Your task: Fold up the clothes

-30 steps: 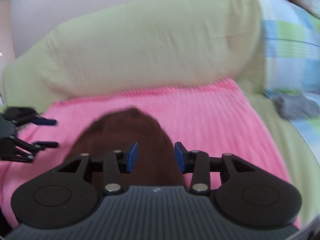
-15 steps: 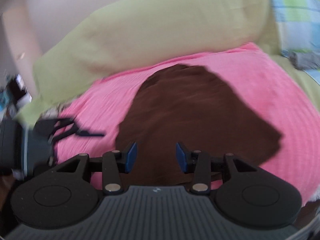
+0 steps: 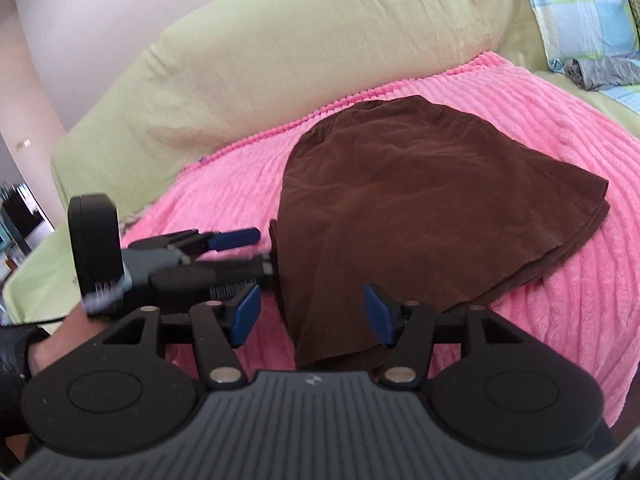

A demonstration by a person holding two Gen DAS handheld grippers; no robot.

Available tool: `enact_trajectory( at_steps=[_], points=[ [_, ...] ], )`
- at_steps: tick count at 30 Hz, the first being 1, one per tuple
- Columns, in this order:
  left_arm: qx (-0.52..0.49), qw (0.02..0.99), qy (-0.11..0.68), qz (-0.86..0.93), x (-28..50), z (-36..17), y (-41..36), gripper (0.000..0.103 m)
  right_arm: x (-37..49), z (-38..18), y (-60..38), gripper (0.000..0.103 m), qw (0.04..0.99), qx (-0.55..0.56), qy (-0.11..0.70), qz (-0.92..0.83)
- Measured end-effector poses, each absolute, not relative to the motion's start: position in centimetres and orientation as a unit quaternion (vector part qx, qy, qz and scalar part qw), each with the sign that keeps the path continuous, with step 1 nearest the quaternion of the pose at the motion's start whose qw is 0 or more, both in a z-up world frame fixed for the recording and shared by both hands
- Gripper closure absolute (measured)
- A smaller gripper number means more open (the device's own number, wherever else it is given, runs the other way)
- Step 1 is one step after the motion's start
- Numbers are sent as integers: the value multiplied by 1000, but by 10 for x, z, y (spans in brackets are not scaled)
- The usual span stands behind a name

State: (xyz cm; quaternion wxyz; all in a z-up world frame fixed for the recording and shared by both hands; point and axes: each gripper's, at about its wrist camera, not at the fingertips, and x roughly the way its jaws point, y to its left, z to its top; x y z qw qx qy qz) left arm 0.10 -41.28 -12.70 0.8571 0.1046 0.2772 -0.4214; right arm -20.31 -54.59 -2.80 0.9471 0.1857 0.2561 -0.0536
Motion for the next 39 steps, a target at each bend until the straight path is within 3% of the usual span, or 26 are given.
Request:
enact_trajectory(
  at_steps=[5, 13, 22, 25, 28, 30, 39],
  points=[
    [95, 859, 285, -413, -1, -125, -389, 56, -199, -30, -540, 45, 950, 170, 257, -58],
    [102, 858, 270, -425, -1, -126, -393, 55, -191, -32, -532, 41, 951, 138, 273, -51],
    [83, 861, 289, -409, 11, -130, -395, 54, -186, -37, -500, 44, 947, -2, 317, -50],
    [82, 860, 292, -409, 11, -130, -394, 55, -174, -45, -480, 57, 936, -75, 342, -42],
    [83, 860, 292, -411, 11, -130, -394, 54, -162, -51, -461, 76, 918, -165, 355, -57],
    [85, 859, 290, -413, 11, -130, -393, 54, -161, -50, -460, 101, 913, -179, 360, -64],
    [109, 859, 272, -420, 7, -131, -391, 53, -173, -41, -485, 103, 920, -64, 383, -59]
  ],
)
